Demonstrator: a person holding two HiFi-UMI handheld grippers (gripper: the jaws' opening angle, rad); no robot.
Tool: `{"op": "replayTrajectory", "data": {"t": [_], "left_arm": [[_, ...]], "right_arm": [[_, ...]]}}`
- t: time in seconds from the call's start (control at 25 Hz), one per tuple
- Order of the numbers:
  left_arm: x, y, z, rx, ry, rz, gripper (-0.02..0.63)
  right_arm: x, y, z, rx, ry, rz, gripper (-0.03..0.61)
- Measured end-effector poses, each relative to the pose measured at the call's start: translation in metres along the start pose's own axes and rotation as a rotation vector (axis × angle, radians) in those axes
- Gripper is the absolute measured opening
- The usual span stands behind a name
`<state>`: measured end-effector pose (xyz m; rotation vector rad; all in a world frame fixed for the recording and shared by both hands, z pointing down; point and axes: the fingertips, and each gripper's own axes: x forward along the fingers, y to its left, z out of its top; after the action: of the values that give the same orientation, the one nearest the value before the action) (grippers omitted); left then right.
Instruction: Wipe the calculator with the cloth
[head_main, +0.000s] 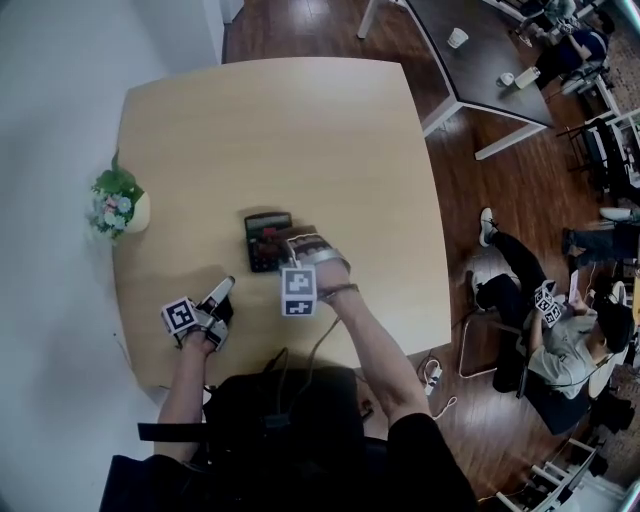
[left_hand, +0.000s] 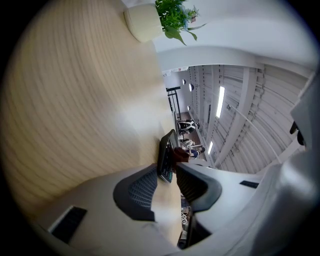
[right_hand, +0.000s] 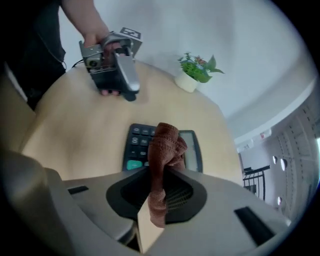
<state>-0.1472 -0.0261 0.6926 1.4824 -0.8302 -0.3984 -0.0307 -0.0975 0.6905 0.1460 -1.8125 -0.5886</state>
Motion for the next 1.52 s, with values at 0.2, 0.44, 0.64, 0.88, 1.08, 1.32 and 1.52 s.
{"op": "replayTrajectory", "data": {"t": [0.2, 0.44, 0.64, 0.88, 1.08, 1.32, 1.52], "left_arm": [[0.001, -0.002, 0.001, 0.004, -0.001, -0.015, 0.117], [0.002, -0.004, 0.001, 0.027, 0.009, -0.022, 0.117], [0.006, -0.005, -0.005, 0.054, 0.044, -0.025, 0.114], [0.017, -0.006, -0.026, 0.071, 0.12, 0.018, 0.114], [0.04, -0.015, -0.043, 0.076, 0.18, -0.025, 0.114], [0.056, -0.014, -0.057, 0.078, 0.224, 0.038, 0.114], [0.078, -0.026, -0.059, 0.097, 0.248, -0.02, 0.114]], "right_arm": [[-0.022, 0.091, 0.001, -0.085, -0.018, 0.237, 0.069], [-0.036, 0.018, -0.016, 0.148, -0.06, 0.101, 0.069], [-0.015, -0.091, -0.018, 0.254, -0.018, -0.216, 0.069], [0.005, -0.037, 0.0, 0.062, 0.039, -0.089, 0.069], [-0.013, 0.051, 0.005, 0.006, 0.035, 0.042, 0.069], [-0.045, 0.117, -0.016, 0.17, -0.002, 0.239, 0.069], [-0.053, -0.004, -0.065, 0.988, -0.186, 0.1, 0.069]]}}
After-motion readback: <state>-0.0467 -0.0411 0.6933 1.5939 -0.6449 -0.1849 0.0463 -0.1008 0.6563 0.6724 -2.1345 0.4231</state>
